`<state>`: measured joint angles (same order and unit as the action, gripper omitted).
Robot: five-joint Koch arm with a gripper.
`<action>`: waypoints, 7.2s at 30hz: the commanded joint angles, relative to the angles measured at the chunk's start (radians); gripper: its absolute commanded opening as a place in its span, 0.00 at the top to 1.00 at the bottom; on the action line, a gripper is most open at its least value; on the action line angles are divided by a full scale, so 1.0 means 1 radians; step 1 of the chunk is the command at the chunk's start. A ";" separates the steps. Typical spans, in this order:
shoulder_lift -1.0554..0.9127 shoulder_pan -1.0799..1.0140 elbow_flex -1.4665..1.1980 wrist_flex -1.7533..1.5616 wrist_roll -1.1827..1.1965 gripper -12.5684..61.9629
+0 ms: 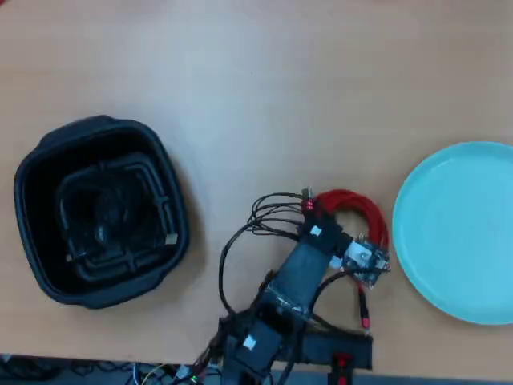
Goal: Put a black charging cable in a black bowl and put a red charging cable in a green bowl
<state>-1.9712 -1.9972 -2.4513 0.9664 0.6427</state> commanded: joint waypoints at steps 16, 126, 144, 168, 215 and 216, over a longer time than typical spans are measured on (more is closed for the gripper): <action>-0.077 0.282 0.752 0.397 0.060 0.93; 0.739 0.198 1.927 0.874 -0.598 0.12; 0.132 0.430 0.989 0.460 -0.511 0.13; -0.127 0.600 -0.190 -0.646 -0.436 0.13; -0.387 0.601 -0.704 -0.854 -0.433 0.14; -0.388 0.601 -0.703 -0.854 -0.433 0.14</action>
<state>-2.2810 -1.4082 -3.0910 0.0644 0.2010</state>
